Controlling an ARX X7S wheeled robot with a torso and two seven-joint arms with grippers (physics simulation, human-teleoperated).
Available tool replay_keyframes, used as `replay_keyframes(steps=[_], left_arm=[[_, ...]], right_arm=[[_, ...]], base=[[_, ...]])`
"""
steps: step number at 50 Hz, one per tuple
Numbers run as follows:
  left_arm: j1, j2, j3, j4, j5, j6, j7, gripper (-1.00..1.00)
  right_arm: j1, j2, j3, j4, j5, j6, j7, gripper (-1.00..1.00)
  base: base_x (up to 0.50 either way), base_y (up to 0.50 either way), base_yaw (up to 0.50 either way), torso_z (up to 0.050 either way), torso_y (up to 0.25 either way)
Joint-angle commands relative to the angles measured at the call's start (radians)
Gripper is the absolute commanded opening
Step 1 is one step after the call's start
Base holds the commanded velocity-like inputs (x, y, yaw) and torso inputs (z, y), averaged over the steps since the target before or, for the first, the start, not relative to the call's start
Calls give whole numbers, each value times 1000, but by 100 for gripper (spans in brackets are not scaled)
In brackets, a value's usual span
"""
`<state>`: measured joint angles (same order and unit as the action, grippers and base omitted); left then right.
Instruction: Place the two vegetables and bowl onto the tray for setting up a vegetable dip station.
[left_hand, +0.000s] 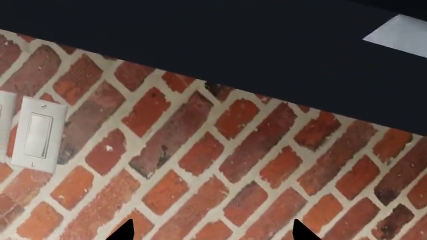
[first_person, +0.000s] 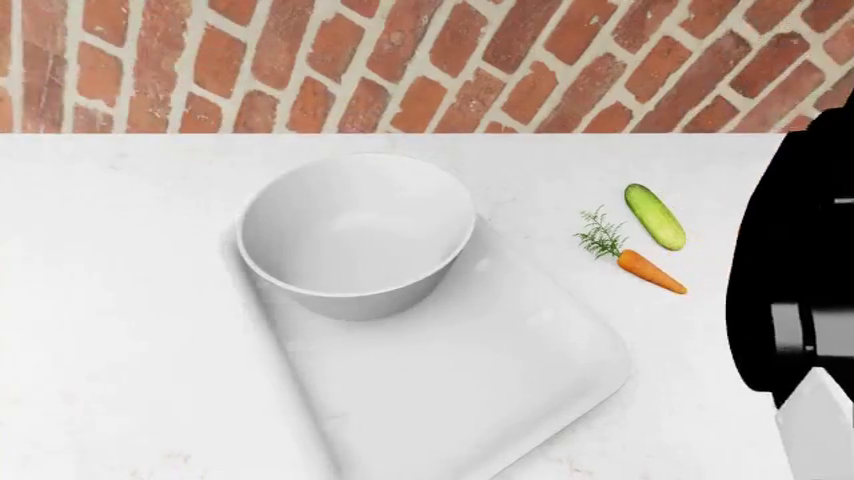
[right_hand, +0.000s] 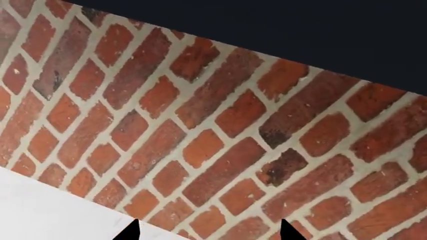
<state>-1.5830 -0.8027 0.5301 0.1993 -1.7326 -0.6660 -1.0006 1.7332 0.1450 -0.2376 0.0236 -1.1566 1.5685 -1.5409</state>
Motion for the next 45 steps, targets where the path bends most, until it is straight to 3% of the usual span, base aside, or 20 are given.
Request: replay_keyframes(steps=[1,12,15,21,22,24,25,36,37,41,45], left_arm=[[-4,0,1,-3,13,-2,10,100],[1,7,5,-1,11,-3,9,100],[-2,8,6,1,8,-5,5,100],[-2,9,7,1,8,-6,5,100],[-2,9,7,1,8,-6,5,100],[0,10,8,0,9,-6,6,100],[1,10,9,1,11,-6,7,100],[2,13,11,5,7,-9,4,100],[3,14,11,6,6,-9,3,100],[3,14,13,9,7,-10,4,100],[1,14,12,10,4,-10,1,100]], right_arm=[[33,66,84,110,84,2,-30,100],[-46,248,100,48,342,2,-30,100],[-142,398,56,-44,485,2,-30,100],[-268,567,53,-190,666,2,-30,100],[-118,717,-97,-264,816,-148,120,100],[178,1017,-397,-246,1116,-181,420,100],[189,1056,-424,-242,1266,-188,570,100],[209,1033,-471,-225,2916,-97,2220,100],[216,1031,-482,-219,3066,-94,2299,100],[220,1037,-505,-215,3666,-81,2301,100],[188,1047,-494,-223,3642,-65,2280,100]], base=[[0,0,0,0,0],[0,0,0,0,0],[0,0,0,0,0],[0,0,0,0,0],[0,0,0,0,0],[0,0,0,0,0],[0,0,0,0,0],[0,0,0,0,0],[0,0,0,0,0],[0,0,0,0,0],[0,0,0,0,0]])
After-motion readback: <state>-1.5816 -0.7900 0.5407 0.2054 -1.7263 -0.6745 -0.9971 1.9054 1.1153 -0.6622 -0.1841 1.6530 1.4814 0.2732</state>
